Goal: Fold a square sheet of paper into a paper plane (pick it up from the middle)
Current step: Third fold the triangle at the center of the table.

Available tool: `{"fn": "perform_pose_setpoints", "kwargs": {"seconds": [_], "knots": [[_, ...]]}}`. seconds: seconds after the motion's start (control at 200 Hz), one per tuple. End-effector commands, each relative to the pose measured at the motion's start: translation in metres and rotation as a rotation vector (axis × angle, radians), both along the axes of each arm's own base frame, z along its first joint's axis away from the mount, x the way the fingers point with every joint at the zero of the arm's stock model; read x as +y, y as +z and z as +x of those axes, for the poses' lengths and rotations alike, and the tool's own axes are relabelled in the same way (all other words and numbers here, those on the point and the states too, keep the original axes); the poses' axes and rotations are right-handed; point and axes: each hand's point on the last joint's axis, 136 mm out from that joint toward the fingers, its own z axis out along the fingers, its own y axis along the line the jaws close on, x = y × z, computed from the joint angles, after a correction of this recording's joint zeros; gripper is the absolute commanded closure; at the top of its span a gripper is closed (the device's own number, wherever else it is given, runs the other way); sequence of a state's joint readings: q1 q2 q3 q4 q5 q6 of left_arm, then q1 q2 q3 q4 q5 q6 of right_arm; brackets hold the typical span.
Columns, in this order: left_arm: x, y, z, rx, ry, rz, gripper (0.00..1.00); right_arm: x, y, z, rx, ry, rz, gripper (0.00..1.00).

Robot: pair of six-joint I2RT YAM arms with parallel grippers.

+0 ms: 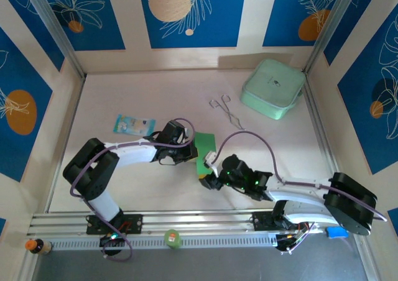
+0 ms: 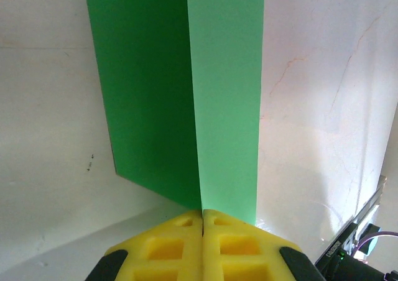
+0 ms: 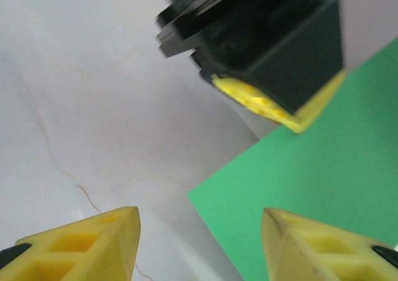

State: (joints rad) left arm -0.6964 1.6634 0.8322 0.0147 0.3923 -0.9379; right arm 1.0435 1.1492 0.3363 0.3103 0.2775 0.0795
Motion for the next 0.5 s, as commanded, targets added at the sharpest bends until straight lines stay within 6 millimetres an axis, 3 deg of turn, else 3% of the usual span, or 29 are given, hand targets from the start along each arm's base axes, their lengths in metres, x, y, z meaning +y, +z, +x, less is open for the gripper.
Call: {"fn": "perform_pose_setpoints", "kwargs": {"seconds": [0.0, 0.495], "knots": [[0.0, 0.008, -0.003, 0.011, -0.001, -0.022, 0.97, 0.01, 0.009, 0.011, -0.207, 0.029, -0.081, 0.45], [0.0, 0.01, -0.001, 0.014, 0.003, -0.033, 0.97, 0.032, -0.014, 0.029, -0.414, -0.03, -0.254, 0.45]]}}
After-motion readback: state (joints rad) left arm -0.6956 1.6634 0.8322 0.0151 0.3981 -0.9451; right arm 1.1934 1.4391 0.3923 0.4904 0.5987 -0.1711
